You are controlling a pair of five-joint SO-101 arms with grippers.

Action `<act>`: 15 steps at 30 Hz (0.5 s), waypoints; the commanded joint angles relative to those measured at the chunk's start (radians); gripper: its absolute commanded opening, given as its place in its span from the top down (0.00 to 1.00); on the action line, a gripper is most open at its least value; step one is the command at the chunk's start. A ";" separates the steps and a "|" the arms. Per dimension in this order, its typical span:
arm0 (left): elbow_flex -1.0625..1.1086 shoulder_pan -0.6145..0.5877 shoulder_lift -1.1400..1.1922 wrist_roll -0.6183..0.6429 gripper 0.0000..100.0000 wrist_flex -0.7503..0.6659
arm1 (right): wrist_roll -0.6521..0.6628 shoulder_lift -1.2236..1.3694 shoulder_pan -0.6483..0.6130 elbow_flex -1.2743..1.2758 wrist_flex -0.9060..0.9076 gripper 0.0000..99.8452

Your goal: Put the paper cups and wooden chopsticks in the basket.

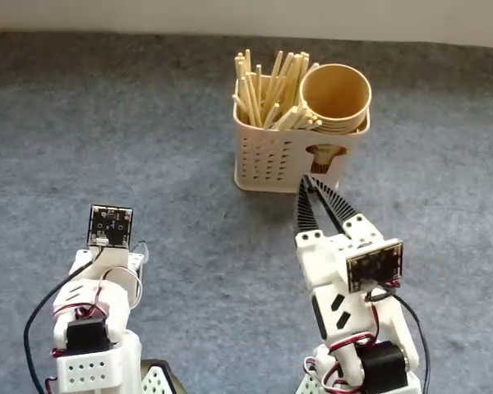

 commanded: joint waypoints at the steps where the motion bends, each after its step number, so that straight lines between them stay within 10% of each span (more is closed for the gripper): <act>1: 0.019 0.051 -0.004 -0.006 0.81 0.009 | -0.011 -0.008 0.038 0.002 0.105 0.99; 15: 0.019 0.065 -0.004 -0.006 0.81 0.048 | -0.012 -0.008 0.133 0.318 0.285 0.99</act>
